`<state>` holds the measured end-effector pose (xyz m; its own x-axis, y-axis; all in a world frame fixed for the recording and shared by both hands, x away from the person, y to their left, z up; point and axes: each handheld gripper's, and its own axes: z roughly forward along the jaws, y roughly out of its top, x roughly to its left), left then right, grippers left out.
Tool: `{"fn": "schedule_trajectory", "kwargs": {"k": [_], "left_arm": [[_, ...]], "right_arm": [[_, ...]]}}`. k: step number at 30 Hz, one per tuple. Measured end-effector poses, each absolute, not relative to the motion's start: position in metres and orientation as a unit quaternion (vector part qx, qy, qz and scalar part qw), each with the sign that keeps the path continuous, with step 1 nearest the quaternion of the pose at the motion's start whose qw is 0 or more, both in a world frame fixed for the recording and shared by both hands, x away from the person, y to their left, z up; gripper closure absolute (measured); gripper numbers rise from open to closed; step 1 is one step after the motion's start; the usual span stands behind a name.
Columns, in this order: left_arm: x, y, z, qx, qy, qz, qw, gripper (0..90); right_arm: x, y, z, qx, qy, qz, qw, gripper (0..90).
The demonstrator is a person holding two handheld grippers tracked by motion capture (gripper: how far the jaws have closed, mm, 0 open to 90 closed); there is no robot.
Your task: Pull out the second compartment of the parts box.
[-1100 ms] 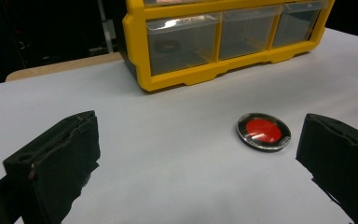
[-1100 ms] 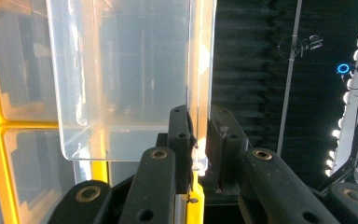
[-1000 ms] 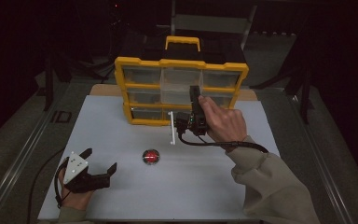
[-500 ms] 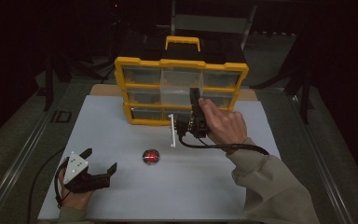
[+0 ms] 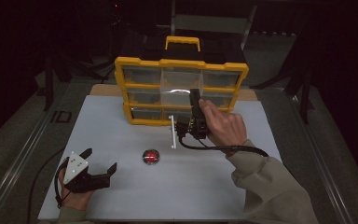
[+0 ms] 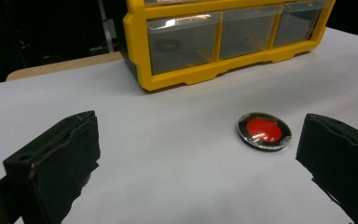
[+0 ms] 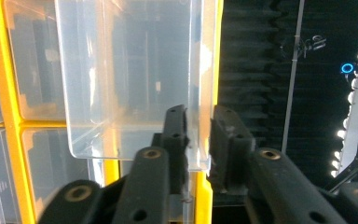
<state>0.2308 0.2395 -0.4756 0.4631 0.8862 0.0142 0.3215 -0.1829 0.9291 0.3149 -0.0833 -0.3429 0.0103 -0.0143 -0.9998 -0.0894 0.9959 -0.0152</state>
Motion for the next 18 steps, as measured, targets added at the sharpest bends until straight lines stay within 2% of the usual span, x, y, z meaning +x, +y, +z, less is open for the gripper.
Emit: {"fn": "schedule_trajectory", "kwargs": {"k": [2,6,11,16,18], "left_arm": [[0.2309,0.2394,-0.4757,0.71,0.426,0.296,0.477,0.0],[0.231,0.239,-0.4758,0.71,0.426,0.296,0.476,0.0],[0.231,0.2391,-0.4758,0.71,0.426,0.296,0.476,0.0],[0.2311,0.2392,-0.4758,0.71,0.426,0.296,0.476,0.0],[0.231,0.2392,-0.4758,0.71,0.426,0.296,0.476,0.0]], "right_arm": [[0.315,-0.084,-0.3435,-0.031,0.703,0.032,0.709,65.2],[0.3158,-0.0856,-0.3427,-0.012,0.711,0.058,0.7,46.8],[0.3179,-0.0889,-0.3405,0.009,0.717,0.077,0.693,40.0],[0.3202,-0.0921,-0.3456,0.018,0.708,0.083,0.701,22.8],[0.321,-0.0934,-0.3474,0.022,0.704,0.084,0.705,18.6]]}}
